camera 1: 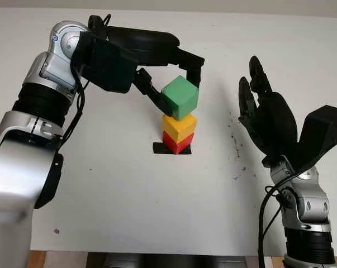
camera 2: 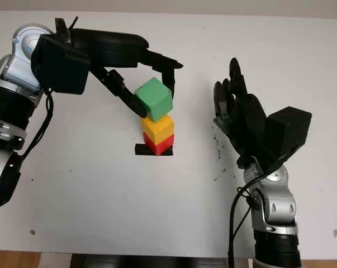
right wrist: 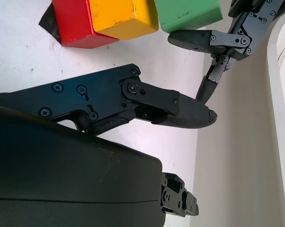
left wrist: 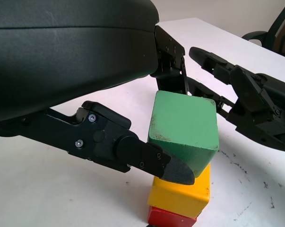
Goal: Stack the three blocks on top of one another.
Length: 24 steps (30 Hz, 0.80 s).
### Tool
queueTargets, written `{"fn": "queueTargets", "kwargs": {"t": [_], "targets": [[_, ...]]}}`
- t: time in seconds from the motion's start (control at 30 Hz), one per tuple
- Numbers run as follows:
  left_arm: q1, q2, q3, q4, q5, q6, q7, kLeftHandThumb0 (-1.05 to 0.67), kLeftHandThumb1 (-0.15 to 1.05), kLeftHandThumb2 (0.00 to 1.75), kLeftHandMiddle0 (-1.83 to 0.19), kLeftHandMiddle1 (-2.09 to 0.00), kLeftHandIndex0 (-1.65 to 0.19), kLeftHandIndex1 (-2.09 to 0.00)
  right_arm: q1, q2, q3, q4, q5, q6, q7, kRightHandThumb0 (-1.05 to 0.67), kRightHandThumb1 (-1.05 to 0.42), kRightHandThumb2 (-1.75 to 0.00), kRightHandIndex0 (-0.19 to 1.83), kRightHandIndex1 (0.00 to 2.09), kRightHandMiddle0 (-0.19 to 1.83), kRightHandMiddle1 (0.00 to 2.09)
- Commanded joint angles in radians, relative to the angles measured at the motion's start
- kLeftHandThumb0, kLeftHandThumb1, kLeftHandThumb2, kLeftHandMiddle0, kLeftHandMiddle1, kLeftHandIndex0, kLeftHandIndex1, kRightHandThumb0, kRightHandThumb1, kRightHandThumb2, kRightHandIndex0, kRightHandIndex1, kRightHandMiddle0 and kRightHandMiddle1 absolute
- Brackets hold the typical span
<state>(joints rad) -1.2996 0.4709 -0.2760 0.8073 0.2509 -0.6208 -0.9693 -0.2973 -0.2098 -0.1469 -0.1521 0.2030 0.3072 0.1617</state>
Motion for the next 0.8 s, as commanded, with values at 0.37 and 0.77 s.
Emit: {"fn": "queueTargets", "kwargs": {"t": [0.37, 0.77], "targets": [[-0.016, 0.004, -0.002, 0.011, -0.023, 0.015, -0.056, -0.52, 1.05, 0.13, -0.11, -0.05, -0.28, -1.55, 0.017, 0.002, 0.003, -0.012, -0.004, -0.017, 0.000, -0.63, -1.05, -0.65, -0.19, 0.00, -0.19, 0.00], [-0.024, 0.008, -0.009, 0.009, -0.019, 0.009, -0.089, -0.52, 1.05, 0.11, -0.12, -0.05, -0.30, -1.50, 0.021, 0.005, 0.005, -0.010, -0.014, -0.021, -0.004, -0.60, -1.05, -0.66, -0.19, 0.00, -0.19, 0.00]]}}
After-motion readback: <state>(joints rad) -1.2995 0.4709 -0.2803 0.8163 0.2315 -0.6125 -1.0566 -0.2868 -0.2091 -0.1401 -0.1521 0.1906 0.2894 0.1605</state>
